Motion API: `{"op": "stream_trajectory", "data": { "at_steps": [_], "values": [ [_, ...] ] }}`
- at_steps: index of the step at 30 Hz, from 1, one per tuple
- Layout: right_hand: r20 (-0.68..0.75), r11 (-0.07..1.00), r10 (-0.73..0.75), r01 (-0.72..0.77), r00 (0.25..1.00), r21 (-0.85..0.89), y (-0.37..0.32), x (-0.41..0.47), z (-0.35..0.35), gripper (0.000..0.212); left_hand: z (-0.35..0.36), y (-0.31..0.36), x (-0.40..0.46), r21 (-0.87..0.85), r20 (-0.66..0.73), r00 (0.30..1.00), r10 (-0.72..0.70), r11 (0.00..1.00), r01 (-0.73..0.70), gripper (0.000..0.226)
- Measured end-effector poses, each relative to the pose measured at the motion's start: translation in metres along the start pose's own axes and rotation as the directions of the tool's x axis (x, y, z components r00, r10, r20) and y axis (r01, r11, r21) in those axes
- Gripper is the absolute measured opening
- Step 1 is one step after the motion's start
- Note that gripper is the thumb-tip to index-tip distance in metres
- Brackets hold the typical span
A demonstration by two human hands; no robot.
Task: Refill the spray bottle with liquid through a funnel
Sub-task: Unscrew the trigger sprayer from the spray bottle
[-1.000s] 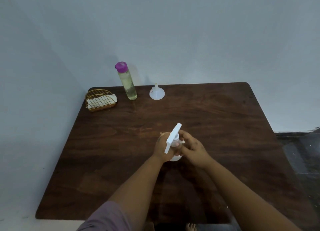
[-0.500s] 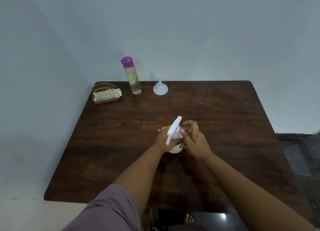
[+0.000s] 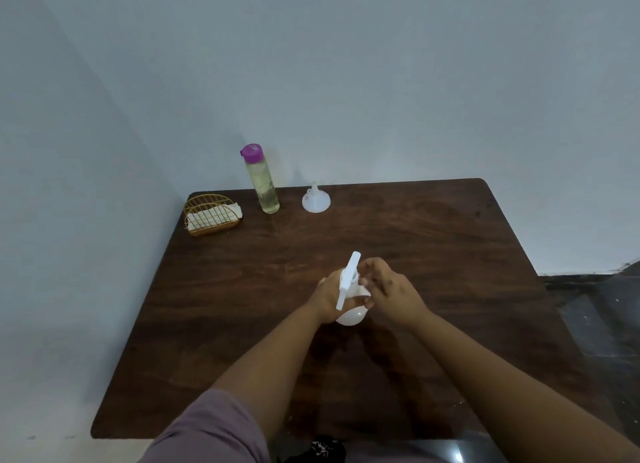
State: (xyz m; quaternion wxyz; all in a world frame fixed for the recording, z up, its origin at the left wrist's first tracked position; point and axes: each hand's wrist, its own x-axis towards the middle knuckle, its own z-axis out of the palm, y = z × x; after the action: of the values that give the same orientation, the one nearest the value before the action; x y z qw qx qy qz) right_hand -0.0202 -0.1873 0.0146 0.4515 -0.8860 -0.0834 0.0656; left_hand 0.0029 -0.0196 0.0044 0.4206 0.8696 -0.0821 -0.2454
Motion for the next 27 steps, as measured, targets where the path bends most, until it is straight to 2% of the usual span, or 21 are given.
{"op": "stream_trajectory", "data": {
  "at_steps": [2, 4, 9, 13, 16, 17, 19, 21, 23, 25, 27],
  "values": [
    [0.015, 0.999, -0.010, 0.010, 1.000, -0.038, -0.006, 0.000, 0.005, 0.042, -0.003, -0.002, 0.000, 0.013, 0.042, 0.999, -0.018, 1.000, 0.017, 0.055],
    [-0.001, 0.995, -0.007, 0.007, 1.000, -0.097, -0.012, 0.002, 0.010, 0.049, -0.005, -0.005, 0.000, 0.057, 0.071, 0.997, -0.040, 0.998, 0.036, 0.064],
    [-0.060, 0.996, 0.040, -0.044, 0.997, -0.072, -0.016, 0.004, 0.011, 0.025, 0.003, -0.043, 0.018, 0.090, 0.087, 0.992, -0.086, 0.993, 0.078, 0.089],
    [-0.086, 0.997, 0.072, -0.073, 0.994, -0.004, -0.013, -0.004, 0.009, 0.004, -0.005, -0.040, 0.020, 0.148, 0.135, 0.990, -0.048, 0.989, 0.028, 0.100],
    [-0.118, 0.996, 0.093, -0.092, 0.989, 0.009, -0.014, -0.011, 0.009, 0.012, 0.005, -0.066, 0.045, 0.160, 0.182, 0.983, -0.037, 0.987, 0.008, 0.095],
    [-0.119, 0.996, 0.093, -0.093, 0.989, 0.001, -0.016, -0.012, 0.011, 0.021, 0.005, -0.069, 0.048, 0.183, 0.190, 0.981, -0.048, 0.983, 0.012, 0.095],
    [-0.163, 0.994, 0.061, -0.074, 0.985, -0.075, -0.020, -0.010, 0.019, 0.039, 0.002, -0.062, 0.043, 0.207, 0.198, 0.979, -0.052, 0.978, 0.010, 0.093],
    [-0.250, 0.987, 0.019, -0.058, 0.968, -0.149, -0.024, -0.007, 0.029, 0.047, -0.003, -0.048, 0.031, 0.215, 0.201, 0.978, -0.052, 0.977, 0.008, 0.098],
    [-0.302, 0.994, 0.017, -0.050, 0.953, -0.101, -0.028, -0.004, 0.034, 0.040, -0.010, -0.032, 0.021, 0.208, 0.209, 0.977, -0.048, 0.978, 0.003, 0.103],
    [-0.318, 0.998, 0.053, -0.060, 0.946, -0.012, -0.030, -0.004, 0.034, 0.034, -0.010, -0.030, 0.017, 0.206, 0.218, 0.974, -0.057, 0.979, 0.011, 0.094],
    [-0.343, 0.998, 0.067, -0.069, 0.937, 0.006, -0.031, -0.006, 0.033, 0.030, -0.011, -0.033, 0.018, 0.220, 0.210, 0.977, -0.047, 0.975, 0.000, 0.089]
  ]
}}
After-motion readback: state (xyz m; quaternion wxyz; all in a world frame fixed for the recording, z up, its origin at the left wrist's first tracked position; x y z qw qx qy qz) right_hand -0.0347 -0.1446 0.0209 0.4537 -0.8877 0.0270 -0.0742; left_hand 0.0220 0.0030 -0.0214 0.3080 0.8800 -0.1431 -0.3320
